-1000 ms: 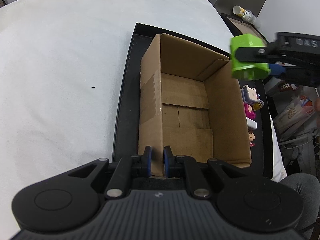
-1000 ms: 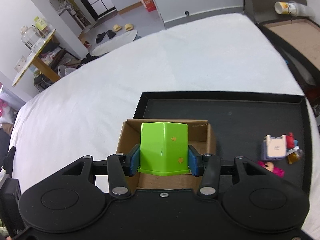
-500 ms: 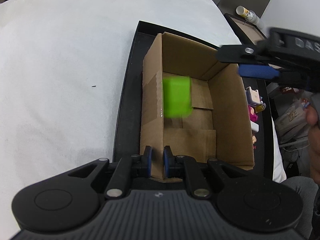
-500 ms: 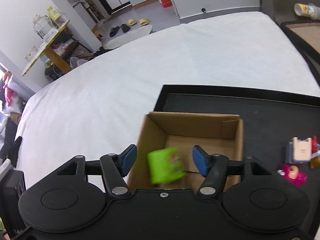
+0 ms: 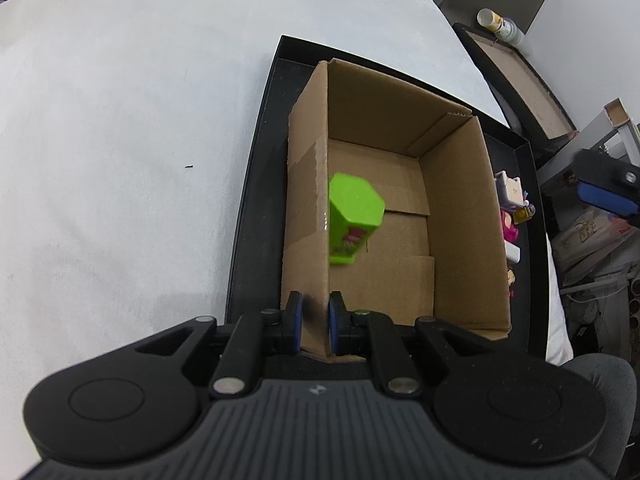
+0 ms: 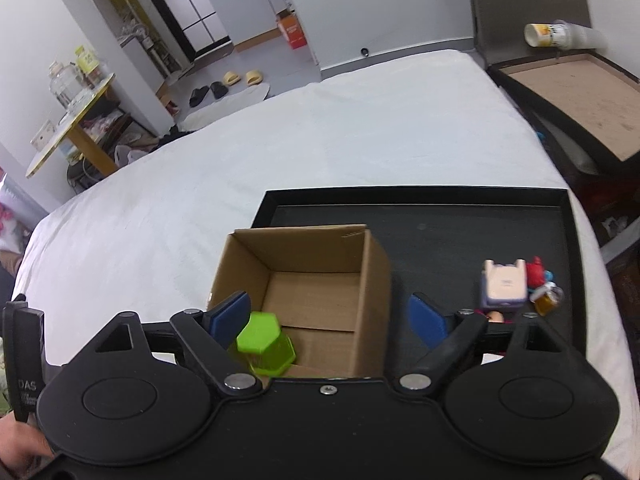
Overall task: Organize rigid objects
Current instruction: 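Move the right gripper to the doll figurine and grasp it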
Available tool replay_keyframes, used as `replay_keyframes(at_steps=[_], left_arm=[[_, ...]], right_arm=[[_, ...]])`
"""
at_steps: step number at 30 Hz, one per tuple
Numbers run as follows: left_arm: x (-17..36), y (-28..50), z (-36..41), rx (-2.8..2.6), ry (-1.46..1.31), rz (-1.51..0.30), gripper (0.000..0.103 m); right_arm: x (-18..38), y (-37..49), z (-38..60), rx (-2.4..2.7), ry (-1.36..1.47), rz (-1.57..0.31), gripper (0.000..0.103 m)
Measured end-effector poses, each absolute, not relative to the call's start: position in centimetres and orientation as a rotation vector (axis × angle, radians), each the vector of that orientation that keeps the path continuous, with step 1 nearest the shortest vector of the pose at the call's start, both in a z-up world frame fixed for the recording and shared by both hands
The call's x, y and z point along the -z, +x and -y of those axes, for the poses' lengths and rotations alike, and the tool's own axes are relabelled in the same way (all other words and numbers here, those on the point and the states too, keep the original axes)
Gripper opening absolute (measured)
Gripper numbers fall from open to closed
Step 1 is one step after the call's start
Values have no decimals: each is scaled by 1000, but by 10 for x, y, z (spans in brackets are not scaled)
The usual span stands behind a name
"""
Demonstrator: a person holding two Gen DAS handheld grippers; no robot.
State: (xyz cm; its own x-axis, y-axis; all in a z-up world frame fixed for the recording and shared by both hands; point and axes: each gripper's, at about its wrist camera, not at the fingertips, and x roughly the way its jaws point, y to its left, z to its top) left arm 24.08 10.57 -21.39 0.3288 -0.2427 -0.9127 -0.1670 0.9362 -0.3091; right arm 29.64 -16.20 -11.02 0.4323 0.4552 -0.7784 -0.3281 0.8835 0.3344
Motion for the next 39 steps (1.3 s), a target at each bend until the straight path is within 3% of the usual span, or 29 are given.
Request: replay_keyframes(at_steps=[15, 28, 39], left_arm=[[212, 240, -98, 21, -316, -1259, 14], [214, 241, -94, -5, -301, -1279, 14], [215, 247, -84, -44, -270, -1306, 11]], right_arm=[[119, 284, 234, -352, 165, -982, 94], [157, 283, 285, -278, 333, -1040, 94], [213, 281, 294, -255, 407, -1115, 79]])
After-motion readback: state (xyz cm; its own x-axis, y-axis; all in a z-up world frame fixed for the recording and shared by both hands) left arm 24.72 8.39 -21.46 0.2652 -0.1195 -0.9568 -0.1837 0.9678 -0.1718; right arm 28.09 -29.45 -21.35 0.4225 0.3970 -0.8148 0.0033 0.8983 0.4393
